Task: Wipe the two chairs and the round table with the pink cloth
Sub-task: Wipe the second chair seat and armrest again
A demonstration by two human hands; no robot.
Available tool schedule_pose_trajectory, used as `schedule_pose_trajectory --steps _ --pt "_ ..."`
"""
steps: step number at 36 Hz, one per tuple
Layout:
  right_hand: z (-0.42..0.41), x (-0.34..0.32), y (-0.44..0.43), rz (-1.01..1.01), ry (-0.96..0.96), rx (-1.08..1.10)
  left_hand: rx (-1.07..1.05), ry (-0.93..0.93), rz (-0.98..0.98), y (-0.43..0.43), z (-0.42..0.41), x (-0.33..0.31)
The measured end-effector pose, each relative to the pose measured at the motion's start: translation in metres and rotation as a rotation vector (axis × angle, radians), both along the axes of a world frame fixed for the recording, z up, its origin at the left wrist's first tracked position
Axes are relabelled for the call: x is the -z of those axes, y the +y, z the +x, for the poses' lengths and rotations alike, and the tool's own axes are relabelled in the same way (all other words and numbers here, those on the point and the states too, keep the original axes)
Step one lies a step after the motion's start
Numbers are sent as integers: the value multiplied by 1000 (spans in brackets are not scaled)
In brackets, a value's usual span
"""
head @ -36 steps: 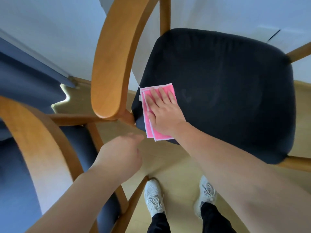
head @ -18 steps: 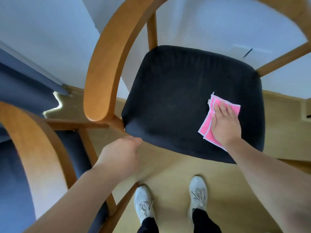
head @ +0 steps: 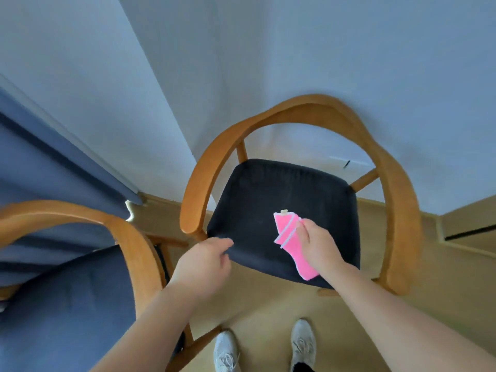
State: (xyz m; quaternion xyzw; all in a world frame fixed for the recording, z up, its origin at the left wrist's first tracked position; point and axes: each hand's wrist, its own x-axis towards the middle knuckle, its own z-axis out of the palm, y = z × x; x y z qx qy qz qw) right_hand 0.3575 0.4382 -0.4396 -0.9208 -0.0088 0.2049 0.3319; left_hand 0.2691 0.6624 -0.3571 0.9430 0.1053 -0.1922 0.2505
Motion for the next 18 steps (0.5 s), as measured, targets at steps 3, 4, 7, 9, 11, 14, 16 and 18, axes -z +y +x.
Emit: schedule_pose_trajectory --steps 3,4,7,9,11,14,16,18 --pt "-10 -54 6 107 24 -62 -35 -43 -34 -13 -5 -40" --pt "-13 -71 8 137 27 -88 -46 -57 -43 -17 -8 -51" --pt "-25 -116 11 231 40 -131 -58 -136 -95 -34 -16 -84" --pt "-32 -141 11 287 51 -168 -49 -221 -128 -47 -19 -106" --pt "-36 -161 10 346 58 -211 -55 -283 -159 -58 -20 -120" --pt "-37 -185 8 391 86 -294 -102 -282 -207 -66 -21 -125" --pt "-34 -194 8 395 99 -356 -110 -271 -213 -68 -20 -126" --pt "-32 -200 10 393 120 -414 -138 -296 -204 -68 -22 -124"
